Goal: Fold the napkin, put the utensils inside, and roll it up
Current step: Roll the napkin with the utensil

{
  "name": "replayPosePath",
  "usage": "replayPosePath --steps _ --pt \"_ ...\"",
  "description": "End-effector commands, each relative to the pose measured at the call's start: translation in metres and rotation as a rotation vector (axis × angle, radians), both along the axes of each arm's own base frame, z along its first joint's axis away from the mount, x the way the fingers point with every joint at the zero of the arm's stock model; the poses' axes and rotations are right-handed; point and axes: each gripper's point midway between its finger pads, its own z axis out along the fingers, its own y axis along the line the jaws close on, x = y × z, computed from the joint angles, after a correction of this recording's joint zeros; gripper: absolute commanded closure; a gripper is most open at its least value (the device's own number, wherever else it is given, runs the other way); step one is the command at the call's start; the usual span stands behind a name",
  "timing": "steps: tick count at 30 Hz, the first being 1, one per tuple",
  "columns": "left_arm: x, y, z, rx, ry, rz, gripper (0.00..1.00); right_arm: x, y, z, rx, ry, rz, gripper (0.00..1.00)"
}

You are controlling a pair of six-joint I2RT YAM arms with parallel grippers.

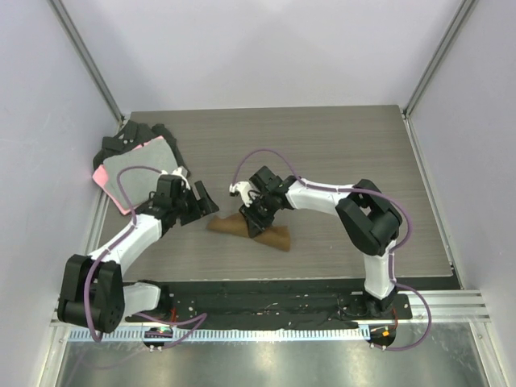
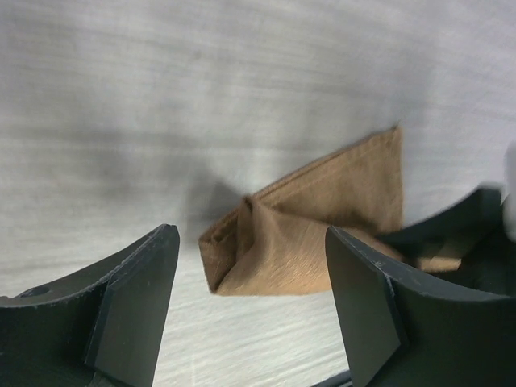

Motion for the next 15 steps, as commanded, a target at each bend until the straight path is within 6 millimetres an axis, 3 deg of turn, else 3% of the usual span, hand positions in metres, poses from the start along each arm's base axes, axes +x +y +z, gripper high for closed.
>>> replayPosePath --steps 1,8,15 --pt "-0.003 -0.007 0.005 -0.044 -0.067 -0.039 0.24 -0.039 0.000 -0.004 0.023 0.313 0.015 0.72" --pt "-0.001 -0.012 0.008 -0.073 -0.136 -0.069 0.28 -0.036 -0.002 -0.007 0.043 0.488 -0.041 0.72" --pt "-0.004 -0.024 -0.010 -0.102 -0.095 -0.118 0.44 -0.031 -0.005 -0.019 0.035 0.554 -0.077 0.73"
